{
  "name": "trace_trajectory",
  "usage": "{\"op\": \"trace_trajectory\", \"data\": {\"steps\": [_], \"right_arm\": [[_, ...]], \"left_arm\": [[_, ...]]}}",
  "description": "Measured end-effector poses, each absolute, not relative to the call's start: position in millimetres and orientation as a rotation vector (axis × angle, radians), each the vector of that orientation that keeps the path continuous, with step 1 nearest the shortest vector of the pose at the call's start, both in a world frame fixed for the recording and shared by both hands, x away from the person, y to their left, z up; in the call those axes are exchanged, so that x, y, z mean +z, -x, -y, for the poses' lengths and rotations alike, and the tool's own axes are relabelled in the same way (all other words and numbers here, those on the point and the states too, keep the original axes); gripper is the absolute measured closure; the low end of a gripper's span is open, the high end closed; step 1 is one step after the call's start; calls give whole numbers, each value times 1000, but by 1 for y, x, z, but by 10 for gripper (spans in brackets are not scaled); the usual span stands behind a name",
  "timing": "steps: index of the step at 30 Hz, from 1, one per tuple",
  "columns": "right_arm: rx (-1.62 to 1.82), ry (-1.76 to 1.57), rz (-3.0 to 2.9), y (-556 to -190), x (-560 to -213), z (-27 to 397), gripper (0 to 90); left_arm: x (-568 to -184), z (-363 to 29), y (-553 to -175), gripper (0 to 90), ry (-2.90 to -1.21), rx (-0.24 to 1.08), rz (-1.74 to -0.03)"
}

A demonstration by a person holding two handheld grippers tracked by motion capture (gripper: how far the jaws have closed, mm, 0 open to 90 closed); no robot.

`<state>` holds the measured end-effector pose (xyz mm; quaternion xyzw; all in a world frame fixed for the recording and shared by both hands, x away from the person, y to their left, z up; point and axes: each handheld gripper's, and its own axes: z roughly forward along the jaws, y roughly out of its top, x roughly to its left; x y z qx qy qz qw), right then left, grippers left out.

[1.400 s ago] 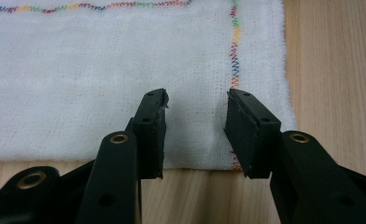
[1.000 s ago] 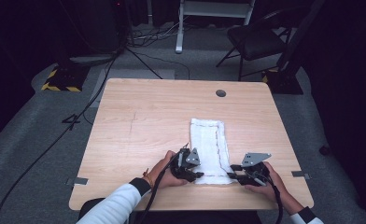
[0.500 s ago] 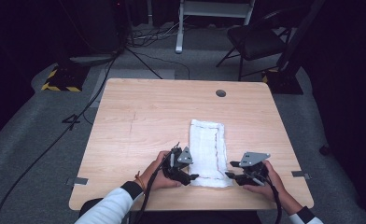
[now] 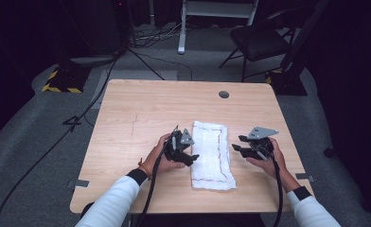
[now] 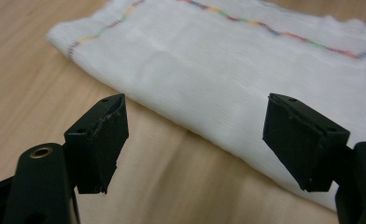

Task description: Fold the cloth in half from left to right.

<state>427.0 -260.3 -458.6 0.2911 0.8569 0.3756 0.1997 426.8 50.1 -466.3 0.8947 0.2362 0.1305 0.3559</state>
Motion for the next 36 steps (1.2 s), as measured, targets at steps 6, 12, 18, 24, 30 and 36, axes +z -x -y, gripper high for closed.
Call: {"op": "trace_trajectory", "data": {"steps": [6,12,18,24,30,36], "right_arm": [[1031,-864,-2379,-468,-466,245,522],[991,-920,-2388,-496,-476,230,497],[930,-973,-2409,-518,-484,221,470],[943,-1008,-2434,-526,-489,220,470],[1077,-1040,-2485,-530,-494,229,581],[1116,-1025,-2527,-529,-494,228,750]], "left_arm": [[-471,-38,-465,228,-2305,378,-690],[-487,-26,-502,220,-2302,341,-777],[-494,-22,-523,205,-2251,281,-854],[-497,-22,-531,195,-2263,266,-853],[-498,-24,-533,255,-2253,231,-799],[-496,-25,-533,514,-2252,160,-736]]}}
